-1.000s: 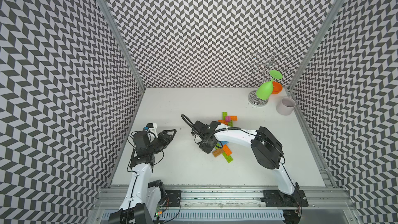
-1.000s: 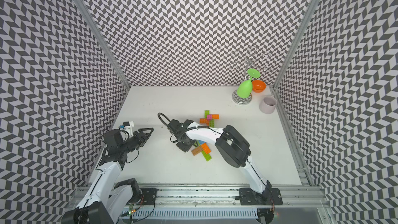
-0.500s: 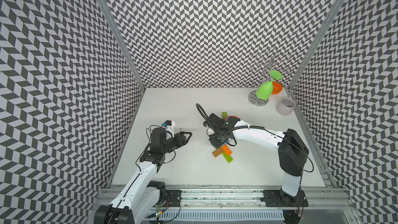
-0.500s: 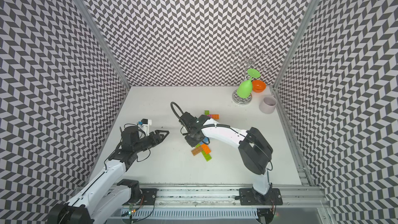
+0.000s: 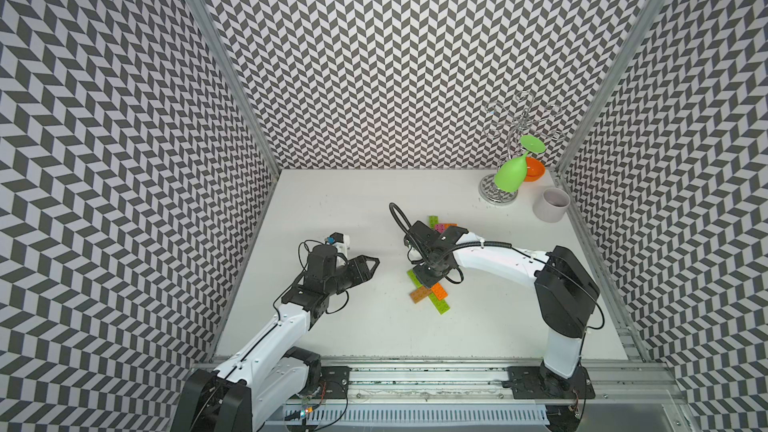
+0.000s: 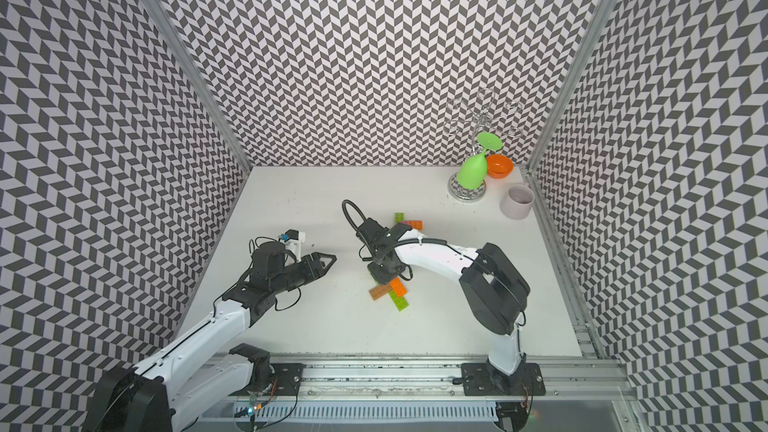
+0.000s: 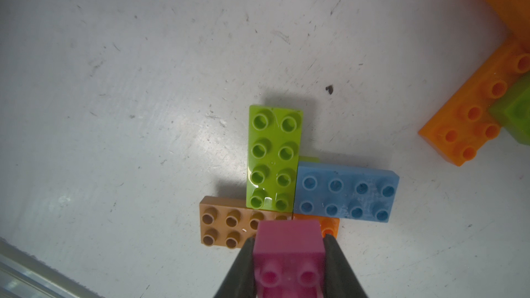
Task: Assemble a small pinwheel with lego
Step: Assemble the lego brick with the lego brick.
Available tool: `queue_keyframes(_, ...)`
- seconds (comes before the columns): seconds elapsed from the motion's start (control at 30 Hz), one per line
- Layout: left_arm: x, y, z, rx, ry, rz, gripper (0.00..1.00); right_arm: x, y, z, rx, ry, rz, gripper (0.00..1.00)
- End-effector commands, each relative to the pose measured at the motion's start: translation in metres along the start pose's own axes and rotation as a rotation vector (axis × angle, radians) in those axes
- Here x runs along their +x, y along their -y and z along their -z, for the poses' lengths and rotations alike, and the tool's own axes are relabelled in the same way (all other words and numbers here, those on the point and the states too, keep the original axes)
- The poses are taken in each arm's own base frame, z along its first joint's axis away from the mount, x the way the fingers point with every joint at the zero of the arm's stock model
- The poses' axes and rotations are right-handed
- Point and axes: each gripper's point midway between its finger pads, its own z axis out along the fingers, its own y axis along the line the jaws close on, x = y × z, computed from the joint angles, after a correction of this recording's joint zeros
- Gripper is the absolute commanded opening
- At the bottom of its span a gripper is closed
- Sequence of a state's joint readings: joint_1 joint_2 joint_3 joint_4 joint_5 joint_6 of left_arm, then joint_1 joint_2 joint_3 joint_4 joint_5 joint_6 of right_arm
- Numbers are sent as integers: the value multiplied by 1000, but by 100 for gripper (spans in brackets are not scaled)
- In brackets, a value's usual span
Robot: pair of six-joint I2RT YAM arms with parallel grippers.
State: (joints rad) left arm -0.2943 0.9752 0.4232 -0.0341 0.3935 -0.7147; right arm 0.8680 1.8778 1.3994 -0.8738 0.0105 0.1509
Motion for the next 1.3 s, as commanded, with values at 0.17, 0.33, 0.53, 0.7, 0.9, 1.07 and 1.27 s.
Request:
queue_keyframes(0.17,-12,10,1,12,32,-36,60,-6,3,-14,11,-3,-11,3)
queue_keyframes(0.33,-11,9,1,6,28,-38,60,-3,3,-22,8,-20,-16,2)
queue_keyframes(0.53,-10,9,1,0,21,-43,60,6,4,-32,11,-45,-26,2)
queue_keyframes(0.7,-10,9,1,0,21,-41,60,18,5,-42,16,-86,-41,0)
queue_keyframes(0.9,-8,7,-1,-3,16,-36,60,54,5,-61,-4,-184,-70,0)
queue_keyframes(1.07,-7,6,-4,-2,8,-31,59,90,-3,-79,-62,-269,-106,0)
queue_keyframes(1.27,-8,8,-4,6,7,-33,59,101,-20,-87,-95,-328,-152,0)
